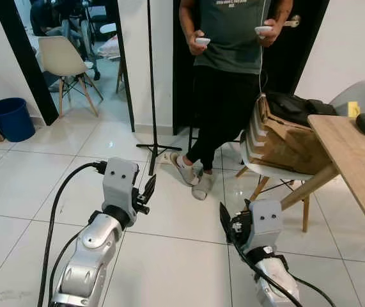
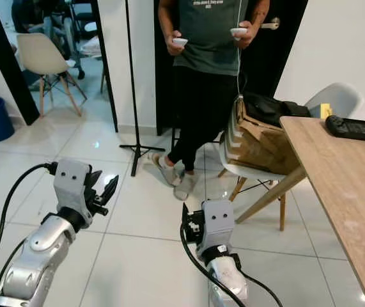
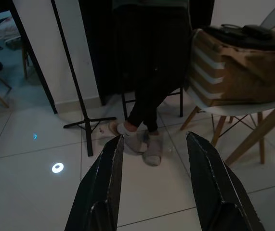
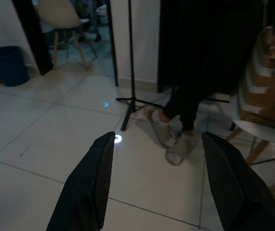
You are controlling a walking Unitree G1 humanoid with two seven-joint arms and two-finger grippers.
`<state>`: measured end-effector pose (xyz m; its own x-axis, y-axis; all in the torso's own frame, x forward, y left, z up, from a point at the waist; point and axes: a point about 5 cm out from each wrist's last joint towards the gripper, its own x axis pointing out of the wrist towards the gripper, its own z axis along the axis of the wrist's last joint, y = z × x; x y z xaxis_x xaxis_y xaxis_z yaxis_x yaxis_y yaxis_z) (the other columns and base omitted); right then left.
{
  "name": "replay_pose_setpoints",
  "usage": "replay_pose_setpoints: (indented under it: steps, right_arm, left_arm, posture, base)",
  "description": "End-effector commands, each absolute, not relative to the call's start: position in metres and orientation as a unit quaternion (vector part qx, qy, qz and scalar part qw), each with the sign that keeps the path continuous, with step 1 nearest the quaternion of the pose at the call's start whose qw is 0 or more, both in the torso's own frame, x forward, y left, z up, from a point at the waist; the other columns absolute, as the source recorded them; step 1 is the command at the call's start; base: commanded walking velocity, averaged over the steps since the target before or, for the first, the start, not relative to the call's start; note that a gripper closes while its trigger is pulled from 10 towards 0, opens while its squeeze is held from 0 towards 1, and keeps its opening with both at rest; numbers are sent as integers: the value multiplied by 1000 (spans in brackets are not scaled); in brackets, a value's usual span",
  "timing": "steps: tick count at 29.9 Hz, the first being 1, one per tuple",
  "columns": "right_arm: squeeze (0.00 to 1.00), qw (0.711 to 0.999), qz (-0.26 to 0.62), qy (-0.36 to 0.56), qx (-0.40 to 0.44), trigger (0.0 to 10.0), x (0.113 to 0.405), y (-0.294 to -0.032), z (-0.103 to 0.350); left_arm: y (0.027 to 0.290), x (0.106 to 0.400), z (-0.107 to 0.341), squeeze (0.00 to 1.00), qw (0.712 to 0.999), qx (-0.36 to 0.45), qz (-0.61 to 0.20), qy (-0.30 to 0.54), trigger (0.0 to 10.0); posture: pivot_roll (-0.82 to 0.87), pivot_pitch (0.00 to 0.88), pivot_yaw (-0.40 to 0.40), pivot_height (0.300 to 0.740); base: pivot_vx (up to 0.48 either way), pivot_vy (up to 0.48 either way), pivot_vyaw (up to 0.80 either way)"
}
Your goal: Setting the table
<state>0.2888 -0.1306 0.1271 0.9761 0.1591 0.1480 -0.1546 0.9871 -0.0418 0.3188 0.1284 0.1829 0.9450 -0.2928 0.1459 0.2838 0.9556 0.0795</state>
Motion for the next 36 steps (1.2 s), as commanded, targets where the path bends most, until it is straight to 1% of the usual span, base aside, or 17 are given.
replay_pose_setpoints:
  steps: [1, 12, 36]
  right_arm:
    - [0, 995, 74, -65, -17, 10000, 286, -133, 121]
    - [0, 995, 76, -63, -21, 10000, 287, -133, 121]
    - [0, 995, 77, -62, -21, 10000, 286, -133, 120]
  left_arm:
    - [129, 317, 176, 0, 986, 29, -147, -69, 10000]
    - [129, 317, 175, 0, 987, 30, -145, -68, 10000]
    - [128, 317, 175, 0, 986, 29, -146, -68, 10000]
  posture:
    - [50, 60, 89, 740]
    - [49, 57, 88, 740]
    - [47, 63, 91, 740]
  base:
    - [480, 0, 0]
    - [480, 0, 51]
    - [480, 0, 800]
